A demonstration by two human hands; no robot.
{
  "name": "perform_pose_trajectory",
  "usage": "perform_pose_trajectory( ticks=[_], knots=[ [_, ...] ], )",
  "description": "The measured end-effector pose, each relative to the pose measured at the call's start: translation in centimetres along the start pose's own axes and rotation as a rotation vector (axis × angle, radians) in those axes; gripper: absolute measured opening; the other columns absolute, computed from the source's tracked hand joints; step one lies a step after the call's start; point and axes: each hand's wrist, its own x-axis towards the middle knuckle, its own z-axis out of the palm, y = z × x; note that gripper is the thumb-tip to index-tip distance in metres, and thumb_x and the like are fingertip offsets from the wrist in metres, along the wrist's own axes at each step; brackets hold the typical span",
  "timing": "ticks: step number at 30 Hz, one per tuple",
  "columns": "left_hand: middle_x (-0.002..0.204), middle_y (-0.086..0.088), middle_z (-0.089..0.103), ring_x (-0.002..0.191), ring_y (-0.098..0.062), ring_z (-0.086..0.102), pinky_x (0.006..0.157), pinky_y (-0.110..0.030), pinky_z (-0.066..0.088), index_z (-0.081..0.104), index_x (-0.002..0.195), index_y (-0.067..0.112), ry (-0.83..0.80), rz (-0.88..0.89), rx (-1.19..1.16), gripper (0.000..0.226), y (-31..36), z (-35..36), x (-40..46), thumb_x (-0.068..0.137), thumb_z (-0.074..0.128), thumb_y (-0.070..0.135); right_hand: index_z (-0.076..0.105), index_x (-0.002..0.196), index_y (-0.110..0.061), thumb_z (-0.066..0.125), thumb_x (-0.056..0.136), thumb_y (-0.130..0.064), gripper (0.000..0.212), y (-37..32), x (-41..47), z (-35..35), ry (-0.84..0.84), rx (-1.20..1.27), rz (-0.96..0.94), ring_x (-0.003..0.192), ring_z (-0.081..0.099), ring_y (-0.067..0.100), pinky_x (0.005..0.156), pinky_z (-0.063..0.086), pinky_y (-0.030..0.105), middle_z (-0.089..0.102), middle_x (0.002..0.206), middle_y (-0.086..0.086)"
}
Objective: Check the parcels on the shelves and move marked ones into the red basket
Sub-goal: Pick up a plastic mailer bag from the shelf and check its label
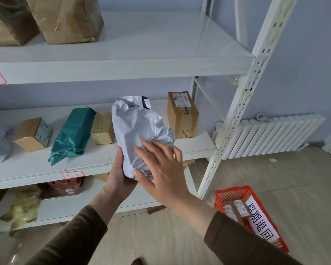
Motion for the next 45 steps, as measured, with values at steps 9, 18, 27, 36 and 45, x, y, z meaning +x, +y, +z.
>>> perform_pose_trajectory(
  ticks=[9, 18, 27, 36, 45],
  knots=[
    [0.144, 0.008, 0.064, 0.136, -0.022, 0.059, 0.112, -0.057, 0.047, 0.052, 0.144, 0.043, -0.021, 0.425, 0.528, 0.045, 0.7, -0.8, -0.2, 0.103, 0.064, 0.029, 0.038, 0.133, -0.066, 0.027, 0.085, -0.089, 0.054, 1.7, 1.9, -1.3, -0.089, 1.083, 0.695, 0.124, 0.048, -0.021, 0.093, 0.044, 0.002, 0.052, 0.124, -0.049],
    [0.155, 0.035, 0.031, 0.152, -0.017, 0.035, 0.116, -0.053, 0.046, 0.046, 0.156, 0.031, 0.023, 0.715, 1.128, 0.075, -0.1, -4.1, 1.2, 0.088, 0.078, 0.038, 0.052, 0.145, -0.038, 0.022, 0.102, -0.070, 0.061, 5.8, 1.5, 1.4, -0.065, 1.458, 1.048, 0.133, 0.061, 0.022, 0.113, 0.046, 0.055, 0.067, 0.142, -0.005],
    [0.138, -0.003, 0.069, 0.130, -0.023, 0.061, 0.105, -0.051, 0.049, 0.055, 0.142, 0.014, 0.007, 0.066, 0.291, 0.057, 1.1, -1.7, 2.4, 0.107, 0.039, 0.056, 0.051, 0.112, -0.033, 0.048, 0.109, -0.011, 0.022, 5.9, 0.7, 3.2, -0.194, 1.222, 0.934, 0.094, 0.060, -0.022, 0.074, 0.050, 0.004, 0.057, 0.115, -0.021],
    [0.137, 0.000, 0.068, 0.122, -0.025, 0.062, 0.102, -0.046, 0.046, 0.048, 0.142, 0.020, 0.053, 0.171, 0.387, 0.052, 0.1, -4.1, 6.2, 0.094, 0.069, 0.015, 0.058, 0.145, -0.034, 0.049, 0.082, -0.088, 0.084, 9.7, 1.5, 9.2, -0.309, 1.288, 1.244, 0.135, 0.059, 0.021, 0.121, 0.038, 0.046, 0.066, 0.143, -0.003],
    [0.126, -0.003, 0.067, 0.101, -0.015, 0.065, 0.076, -0.020, 0.055, 0.046, 0.142, 0.011, 0.113, 0.150, 0.465, 0.044, 1.5, -4.4, 16.0, 0.102, 0.060, -0.001, 0.073, 0.119, -0.024, 0.077, 0.088, -0.037, 0.034, 11.1, 9.4, 13.4, -0.338, 1.096, 1.145, 0.118, 0.067, 0.022, 0.106, 0.046, 0.041, 0.077, 0.120, -0.002]
  ],
)
